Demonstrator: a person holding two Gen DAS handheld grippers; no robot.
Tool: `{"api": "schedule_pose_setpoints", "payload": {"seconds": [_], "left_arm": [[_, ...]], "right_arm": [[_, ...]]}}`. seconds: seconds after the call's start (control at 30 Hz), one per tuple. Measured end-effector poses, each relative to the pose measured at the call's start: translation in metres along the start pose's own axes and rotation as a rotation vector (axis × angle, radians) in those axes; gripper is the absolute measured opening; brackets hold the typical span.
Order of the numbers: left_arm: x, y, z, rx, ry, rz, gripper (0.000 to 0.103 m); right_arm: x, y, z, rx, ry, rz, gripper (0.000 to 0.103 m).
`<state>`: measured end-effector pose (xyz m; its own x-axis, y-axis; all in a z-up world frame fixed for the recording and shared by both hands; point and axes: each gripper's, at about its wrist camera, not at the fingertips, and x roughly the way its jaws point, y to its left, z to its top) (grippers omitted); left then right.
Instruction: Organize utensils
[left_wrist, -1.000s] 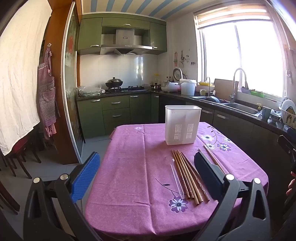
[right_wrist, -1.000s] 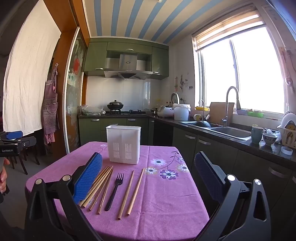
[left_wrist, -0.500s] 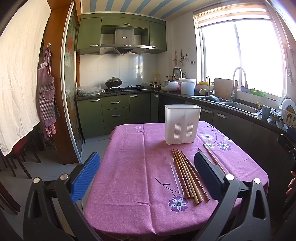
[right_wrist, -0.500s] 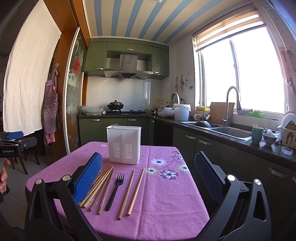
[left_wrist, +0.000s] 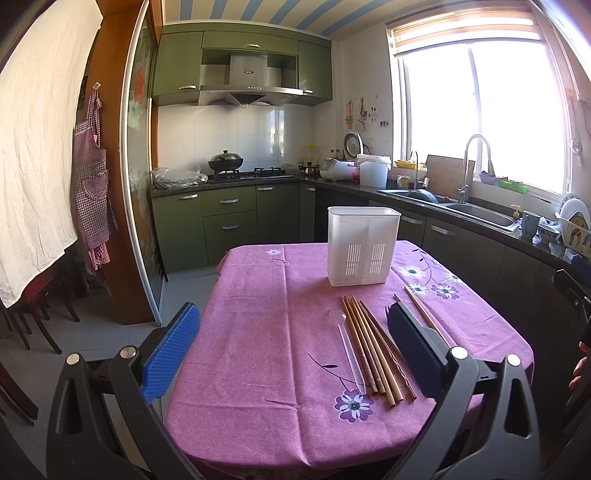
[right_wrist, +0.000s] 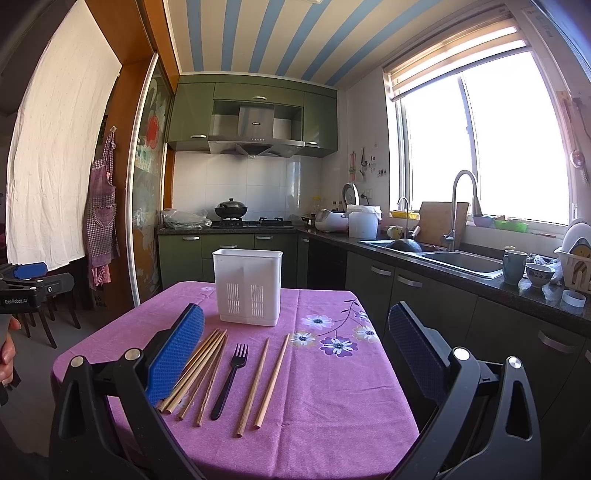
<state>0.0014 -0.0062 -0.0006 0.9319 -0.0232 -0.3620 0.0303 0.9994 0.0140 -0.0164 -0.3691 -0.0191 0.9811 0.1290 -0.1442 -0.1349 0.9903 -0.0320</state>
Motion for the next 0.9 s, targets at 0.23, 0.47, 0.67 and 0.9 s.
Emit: {"api": "schedule_pose_setpoints", "payload": {"seconds": [0.23, 0.47, 0.67, 0.9], "left_arm": [[0.0017, -0.0005, -0.0021, 0.0, 0.003, -0.003, 0.097], [0.0027, -0.0009, -0.0031, -0.003, 0.005, -0.003, 0.097], [0.0042, -0.0004, -0.0043, -0.006, 0.015, -0.007, 0.097], [0.0064, 0.0008, -0.0045, -0.009, 0.024, -0.012, 0.097]], "right_arm": [[-0.0007, -0.0026, -0.0006, 0.005, 0.0, 0.0, 0.099], [0.0009, -0.0032, -0.0011, 0.006, 0.003, 0.002, 0.099], [0.0008, -0.0036, -0.0011, 0.008, 0.003, 0.002, 0.099], [0.0012, -0.0032, -0.0015, 0.009, 0.006, 0.003, 0.099]]}}
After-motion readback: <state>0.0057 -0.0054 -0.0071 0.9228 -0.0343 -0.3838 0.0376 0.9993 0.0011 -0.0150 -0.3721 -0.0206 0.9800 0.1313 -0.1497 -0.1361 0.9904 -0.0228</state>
